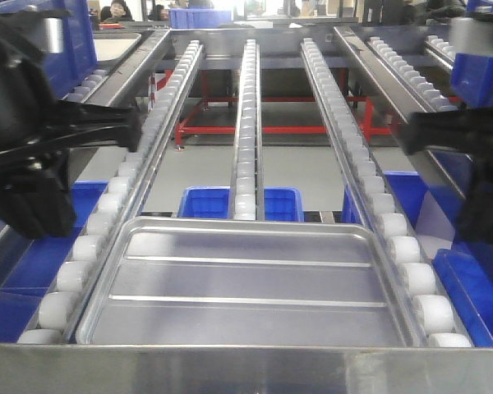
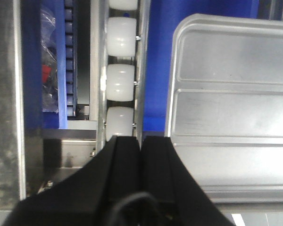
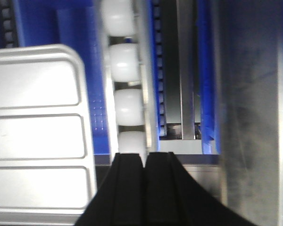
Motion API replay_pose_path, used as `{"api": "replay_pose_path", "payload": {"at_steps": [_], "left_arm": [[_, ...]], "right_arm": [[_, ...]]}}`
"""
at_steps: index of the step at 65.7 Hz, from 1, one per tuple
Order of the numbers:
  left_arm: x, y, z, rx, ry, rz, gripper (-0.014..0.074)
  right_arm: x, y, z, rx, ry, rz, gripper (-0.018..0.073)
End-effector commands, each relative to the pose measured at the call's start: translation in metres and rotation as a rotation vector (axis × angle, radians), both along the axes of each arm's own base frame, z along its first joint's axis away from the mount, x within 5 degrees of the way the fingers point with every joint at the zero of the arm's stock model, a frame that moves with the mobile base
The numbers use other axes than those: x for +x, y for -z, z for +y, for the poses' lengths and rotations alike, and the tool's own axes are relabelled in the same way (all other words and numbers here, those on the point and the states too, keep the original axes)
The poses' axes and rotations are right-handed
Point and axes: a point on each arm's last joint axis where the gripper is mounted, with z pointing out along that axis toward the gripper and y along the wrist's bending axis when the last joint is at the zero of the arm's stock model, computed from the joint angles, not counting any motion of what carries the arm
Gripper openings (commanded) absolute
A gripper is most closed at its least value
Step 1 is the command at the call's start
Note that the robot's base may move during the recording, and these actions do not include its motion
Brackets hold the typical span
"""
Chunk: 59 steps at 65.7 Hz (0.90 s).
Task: Grab silver tray and stack on right shelf
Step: 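Lower both grippers, open, to the tray's two side rims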
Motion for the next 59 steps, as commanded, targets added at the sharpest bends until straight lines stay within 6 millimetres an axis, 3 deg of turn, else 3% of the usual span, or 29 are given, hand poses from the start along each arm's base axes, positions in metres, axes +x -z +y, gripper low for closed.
{"api": "replay_pose_path", "payload": {"at_steps": [1, 18, 59], "left_arm": [[0.004, -0.012, -0.007, -0.039, 0.01, -0.039, -0.0092], [0.009, -0.004, -0.012, -0.025, 0.045, -0.036, -0.0092], [0.015, 0.006, -0.021, -0.064, 0.044, -0.034, -0.0092]], "right_arm": [[0.008, -0.017, 0.018, 0.024, -0.058, -0.083, 0.0076], [0.023, -0.002, 0.044, 0.035, -0.098, -0.032, 0.0076], [0.026, 0.002, 0.047, 0.043, -0.101, -0.041, 0.0076]]}}
